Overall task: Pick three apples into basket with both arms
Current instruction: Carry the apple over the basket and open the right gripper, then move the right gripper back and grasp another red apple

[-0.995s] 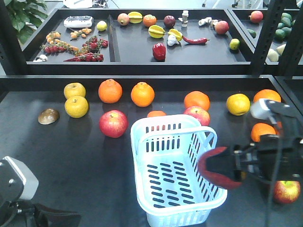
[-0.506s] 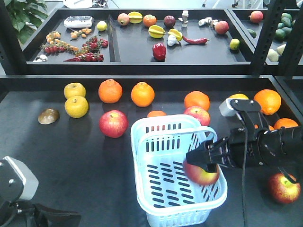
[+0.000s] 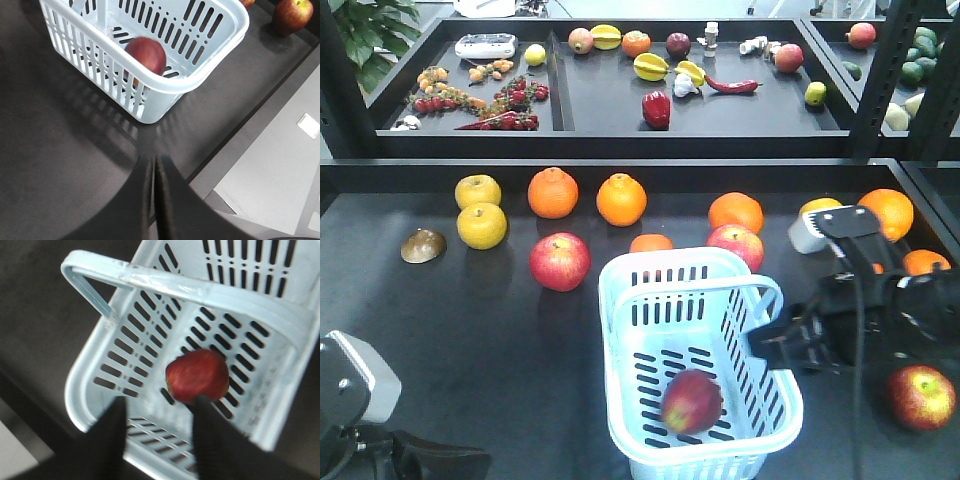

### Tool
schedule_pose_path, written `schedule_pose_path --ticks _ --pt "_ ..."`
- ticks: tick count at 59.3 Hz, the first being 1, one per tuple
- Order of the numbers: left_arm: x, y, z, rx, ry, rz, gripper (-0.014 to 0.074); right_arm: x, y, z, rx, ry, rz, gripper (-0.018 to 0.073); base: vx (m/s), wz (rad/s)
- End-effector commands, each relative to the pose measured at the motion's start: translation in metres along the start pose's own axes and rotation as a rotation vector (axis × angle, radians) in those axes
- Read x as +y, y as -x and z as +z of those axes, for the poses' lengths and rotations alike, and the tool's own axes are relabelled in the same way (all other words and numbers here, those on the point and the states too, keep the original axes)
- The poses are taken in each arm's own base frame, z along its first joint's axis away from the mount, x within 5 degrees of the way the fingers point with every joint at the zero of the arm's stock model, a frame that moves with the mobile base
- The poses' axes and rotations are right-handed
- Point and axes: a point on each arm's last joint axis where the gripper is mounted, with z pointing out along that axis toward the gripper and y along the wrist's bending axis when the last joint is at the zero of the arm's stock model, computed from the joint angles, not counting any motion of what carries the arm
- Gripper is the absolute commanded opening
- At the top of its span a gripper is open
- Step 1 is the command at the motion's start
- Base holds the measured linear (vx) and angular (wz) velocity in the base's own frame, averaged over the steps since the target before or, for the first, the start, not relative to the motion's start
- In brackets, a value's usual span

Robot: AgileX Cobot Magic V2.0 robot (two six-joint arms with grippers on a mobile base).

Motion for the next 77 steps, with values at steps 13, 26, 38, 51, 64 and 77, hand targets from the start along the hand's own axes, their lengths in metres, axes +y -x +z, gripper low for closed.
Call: schedule_pose_path --ticks 13,26,38,51,64,77 --pt "-0.002 0.011 -0.004 -0.067 0.003 -0.025 -0.0006 -0.044 -0.010 -0.053 0.004 -0.490 0.186 -0.0008 0.00 0.00" --pt "-0.002 0.012 -0.004 -0.077 0.002 -0.038 -0.0006 -0.094 -0.021 -0.067 0.049 -0.655 0.342 0.0078 0.00 0.00" --pt "-0.002 0.012 -0.004 -0.076 0.001 -0.038 -0.0006 -0.143 -0.019 -0.061 0.139 -0.644 0.507 0.0406 0.00 0.00" --pt "-0.003 0.011 -0.004 -0.064 -0.008 -0.038 -0.0006 -0.177 -0.018 -0.032 0.282 -0.608 0.562 0.0710 0.00 0.00" --pt "-0.003 0.010 -0.004 -0.058 -0.013 -0.038 -0.0006 -0.198 -0.021 -0.007 0.392 -0.578 0.575 0.0717 0.00 0.00" --pt "-0.003 0.010 -0.004 -0.058 -0.013 -0.038 -0.0006 -0.212 -0.029 0.014 0.433 -0.561 0.588 0.0687 0.00 0.00"
